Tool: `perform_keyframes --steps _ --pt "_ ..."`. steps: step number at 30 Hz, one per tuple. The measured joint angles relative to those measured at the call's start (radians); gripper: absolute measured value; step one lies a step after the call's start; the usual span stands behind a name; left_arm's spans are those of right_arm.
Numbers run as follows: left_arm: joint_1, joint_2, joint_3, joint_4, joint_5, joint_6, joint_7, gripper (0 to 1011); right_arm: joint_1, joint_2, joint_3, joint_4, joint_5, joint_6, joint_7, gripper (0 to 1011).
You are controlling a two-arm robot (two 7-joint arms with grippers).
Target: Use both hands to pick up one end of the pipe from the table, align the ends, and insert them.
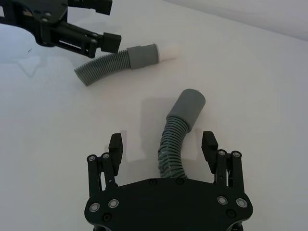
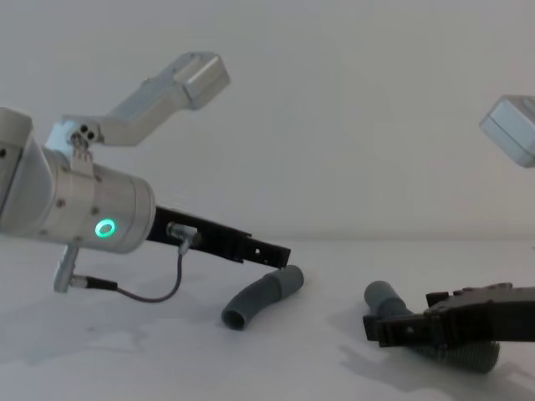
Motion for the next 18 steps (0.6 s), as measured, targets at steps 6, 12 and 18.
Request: perform_keyframes --steps 6,12,18 --pt "-0.013 0.005 -0.009 -0.017 -0.02 0.061 -0.009 1001 0.002 -0.001 -0.004 0.003 0.002 -0.001 0.0 1000" --pt "-0.031 0.006 -0.011 -0.01 -0.038 0.112 -0.022 1001 0.004 -0.003 -0.008 0.008 0.005 -0.004 0.0 1000" --pt "-0.052 0.004 0.0 0.015 -0.049 0.13 -0.042 1001 0.005 -0.006 -0.009 0.011 0.006 -0.007 -0.003 1000"
